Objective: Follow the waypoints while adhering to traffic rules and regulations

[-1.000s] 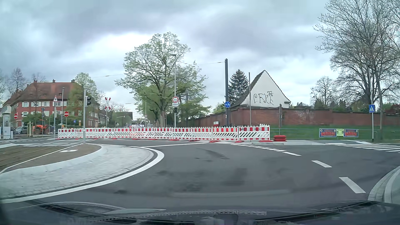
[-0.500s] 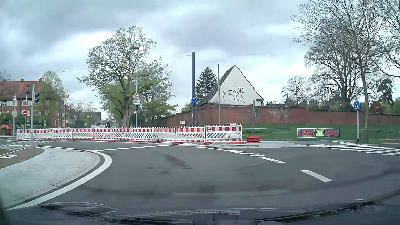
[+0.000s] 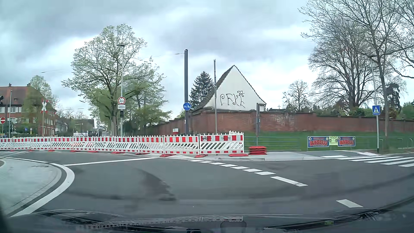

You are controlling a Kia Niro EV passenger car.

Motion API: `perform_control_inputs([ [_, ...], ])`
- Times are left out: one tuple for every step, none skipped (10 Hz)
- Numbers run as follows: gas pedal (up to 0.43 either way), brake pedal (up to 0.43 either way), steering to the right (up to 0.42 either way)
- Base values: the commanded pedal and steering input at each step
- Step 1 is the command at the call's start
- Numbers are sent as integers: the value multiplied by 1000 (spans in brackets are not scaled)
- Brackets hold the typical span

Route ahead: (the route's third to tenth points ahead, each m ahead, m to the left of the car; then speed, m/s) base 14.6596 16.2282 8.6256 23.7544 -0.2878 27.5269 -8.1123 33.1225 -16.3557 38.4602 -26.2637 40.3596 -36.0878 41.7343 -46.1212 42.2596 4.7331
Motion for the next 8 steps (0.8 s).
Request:
perform_control_inputs([
  [87, 0, -74],
  [87, 0, -100],
  [87, 0, -130],
  [98, 0, -158],
  [98, 0, -190],
  [98, 0, -220],
  [98, 0, -240],
  [110, 0, -265],
])
